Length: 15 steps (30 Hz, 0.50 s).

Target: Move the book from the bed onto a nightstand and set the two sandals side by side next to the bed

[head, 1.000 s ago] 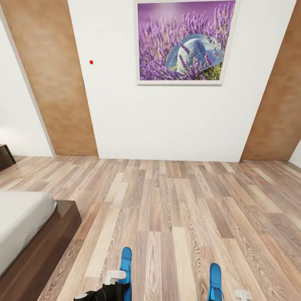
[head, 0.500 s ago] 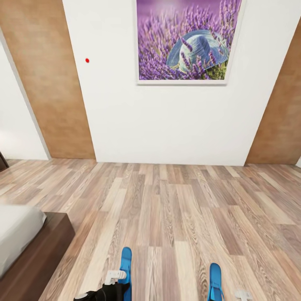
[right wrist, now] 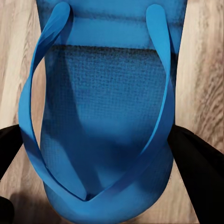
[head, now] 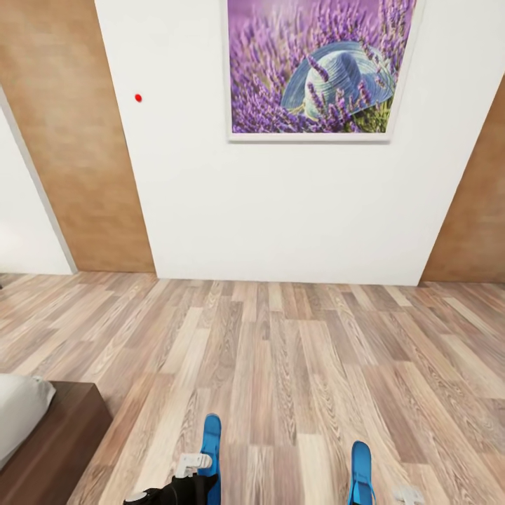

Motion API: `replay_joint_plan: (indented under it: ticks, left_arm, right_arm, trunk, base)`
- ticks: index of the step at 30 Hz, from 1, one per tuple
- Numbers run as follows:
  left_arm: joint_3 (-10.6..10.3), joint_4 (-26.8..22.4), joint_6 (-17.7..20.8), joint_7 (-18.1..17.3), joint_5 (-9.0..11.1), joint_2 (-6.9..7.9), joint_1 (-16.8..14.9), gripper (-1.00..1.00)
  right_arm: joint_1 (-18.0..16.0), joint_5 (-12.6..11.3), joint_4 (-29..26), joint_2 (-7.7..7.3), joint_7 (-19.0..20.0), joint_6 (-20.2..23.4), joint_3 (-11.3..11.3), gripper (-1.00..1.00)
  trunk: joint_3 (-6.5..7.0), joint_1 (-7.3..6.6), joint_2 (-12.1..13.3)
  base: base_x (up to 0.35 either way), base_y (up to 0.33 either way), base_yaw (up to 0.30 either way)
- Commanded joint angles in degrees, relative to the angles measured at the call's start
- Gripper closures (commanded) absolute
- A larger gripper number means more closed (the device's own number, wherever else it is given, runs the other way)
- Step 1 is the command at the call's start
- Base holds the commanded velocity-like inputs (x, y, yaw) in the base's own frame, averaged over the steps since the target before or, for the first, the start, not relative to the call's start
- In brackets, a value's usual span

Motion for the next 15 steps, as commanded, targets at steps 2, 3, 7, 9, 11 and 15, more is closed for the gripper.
replay_joint_plan:
  ticks: [2,3,7,9,11,15]
  left_arm:
    - [-0.3,0.0,0.2,0.0,0.6,0.04,0.0,1.0]
    - [-0.3,0.0,0.2,0.0,0.6,0.02,0.0,1.0]
    - [-0.3,0.0,0.3,0.0,0.6,0.03,0.0,1.0]
    - [-0.3,0.0,0.3,0.0,0.6,0.04,0.0,1.0]
    - [-0.3,0.0,0.3,0.0,0.6,0.04,0.0,1.0]
    - [-0.3,0.0,0.2,0.0,0.6,0.04,0.0,1.0]
  right_arm:
    - [0.0,-0.6,0.0,-0.02,0.2,0.1,0.0,1.0]
    - [0.0,-0.5,0.0,-0.02,0.2,0.1,0.0,1.0]
    - [0.0,-0.5,0.0,-0.02,0.2,0.1,0.0,1.0]
    - [0.0,-0.5,0.0,-0.02,0.2,0.1,0.0,1.0]
    - [0.0,-0.5,0.0,-0.02,0.2,0.1,0.0,1.0]
    - [0.0,-0.5,0.0,-0.02,0.2,0.1,0.0,1.0]
  trunk:
    - [-0.05,0.02,0.0]
    - [-0.05,0.02,0.0]
    - [-0.05,0.02,0.0]
    - [-0.05,0.02,0.0]
    - [-0.05,0.02,0.0]
    - [-0.05,0.02,0.0]
  base:
    - [0.329,0.0,0.0]
    - [0.329,0.0,0.0]
    - [0.329,0.0,0.0]
    - [0.329,0.0,0.0]
    - [0.329,0.0,0.0]
    - [0.329,0.0,-0.013]
